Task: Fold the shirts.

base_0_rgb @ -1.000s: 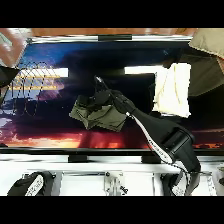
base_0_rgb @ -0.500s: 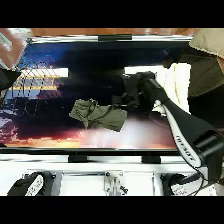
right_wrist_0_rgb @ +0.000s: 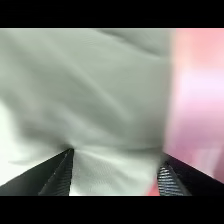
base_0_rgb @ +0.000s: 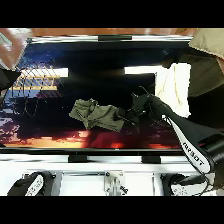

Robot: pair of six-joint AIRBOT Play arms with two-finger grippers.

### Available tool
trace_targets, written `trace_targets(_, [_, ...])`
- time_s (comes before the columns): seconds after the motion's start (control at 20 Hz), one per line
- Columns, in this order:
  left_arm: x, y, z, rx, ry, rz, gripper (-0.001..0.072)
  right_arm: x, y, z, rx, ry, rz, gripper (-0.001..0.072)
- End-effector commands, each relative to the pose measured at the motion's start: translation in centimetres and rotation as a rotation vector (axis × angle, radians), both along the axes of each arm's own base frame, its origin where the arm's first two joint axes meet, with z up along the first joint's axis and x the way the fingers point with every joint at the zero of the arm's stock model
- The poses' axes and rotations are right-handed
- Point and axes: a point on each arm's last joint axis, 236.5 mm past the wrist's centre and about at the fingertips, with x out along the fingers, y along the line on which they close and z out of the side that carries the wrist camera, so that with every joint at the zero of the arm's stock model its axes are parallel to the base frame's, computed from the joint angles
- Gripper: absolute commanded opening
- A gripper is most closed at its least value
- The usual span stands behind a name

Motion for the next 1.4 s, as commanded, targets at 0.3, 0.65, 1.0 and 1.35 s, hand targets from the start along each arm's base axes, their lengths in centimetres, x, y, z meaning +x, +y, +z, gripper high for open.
trace_targets(0.3, [0.1,0.1,0.2,-0.006,-0.005,0.008,0.0035,6.5,3.3,11.6,0.152,-0.428,0.087,0.0059])
trace_targets(0.65, [0.1,0.1,0.1,-0.007,-0.003,0.008,0.0035,9.8,-4.8,37.0,0.281,-0.813,-0.091,0.0059])
trace_targets(1.0, [0.1,0.1,0.1,-0.007,-0.001,0.007,0.0036,11.6,-11.4,40.8,0.189,-0.921,-0.205,0.0059])
trace_targets(1.35, [0.2,0.1,0.1,-0.007,-0.001,0.008,0.0036,21.5,-18.3,43.0,0.017,-1.262,-0.461,0.0059])
